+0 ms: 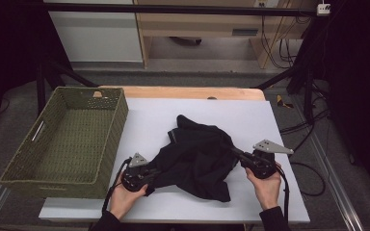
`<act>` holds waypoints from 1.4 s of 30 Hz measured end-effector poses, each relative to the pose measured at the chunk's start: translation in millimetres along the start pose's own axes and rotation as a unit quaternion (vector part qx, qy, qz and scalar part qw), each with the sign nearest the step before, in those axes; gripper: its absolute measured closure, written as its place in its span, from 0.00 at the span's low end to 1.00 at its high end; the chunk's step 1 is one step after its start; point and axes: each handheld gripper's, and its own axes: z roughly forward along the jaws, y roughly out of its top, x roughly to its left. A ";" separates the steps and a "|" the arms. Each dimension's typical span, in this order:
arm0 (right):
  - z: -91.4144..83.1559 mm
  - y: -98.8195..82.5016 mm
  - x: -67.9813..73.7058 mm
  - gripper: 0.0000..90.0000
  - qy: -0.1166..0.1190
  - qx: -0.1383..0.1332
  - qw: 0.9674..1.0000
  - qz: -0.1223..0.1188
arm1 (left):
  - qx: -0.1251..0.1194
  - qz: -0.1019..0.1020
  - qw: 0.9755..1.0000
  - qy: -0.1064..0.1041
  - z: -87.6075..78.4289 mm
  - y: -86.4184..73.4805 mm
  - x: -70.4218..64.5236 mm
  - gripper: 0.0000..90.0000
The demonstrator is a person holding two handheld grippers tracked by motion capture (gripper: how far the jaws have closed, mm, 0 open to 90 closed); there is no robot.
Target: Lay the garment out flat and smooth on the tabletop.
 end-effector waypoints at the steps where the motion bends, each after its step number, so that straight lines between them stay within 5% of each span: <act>1: -0.6 4.3 2.9 1.00 0.001 -0.004 1.000 -0.005 | -0.001 -0.002 1.000 -0.001 -1.5 0.1 0.7 0.92; 7: 9.3 25.3 22.3 1.00 0.030 -0.012 0.999 -0.028 | -0.015 -0.011 1.000 0.005 -9.3 0.3 3.4 0.91; 12: 23.9 35.4 48.4 1.00 0.057 -0.008 0.997 -0.056 | -0.049 -0.023 0.999 -0.002 -21.9 4.4 3.8 0.71; 21: 68.7 34.7 96.4 1.00 0.112 0.019 0.989 -0.092 | -0.172 -0.007 0.985 -0.018 -64.3 19.2 -2.4 0.35; 27: 103.7 19.4 124.9 1.00 0.131 0.055 0.983 -0.113 | -0.185 -0.011 0.983 -0.001 -75.7 26.7 -4.8 0.10; 38: 145.3 -6.0 149.5 0.99 0.124 0.129 0.971 -0.160 | -0.186 -0.026 0.982 0.010 -77.6 26.8 -0.6 0.05; 42: 138.6 -3.7 150.0 0.81 0.135 0.120 0.972 -0.152 | -0.189 -0.030 0.981 0.011 -78.2 26.3 0.7 0.05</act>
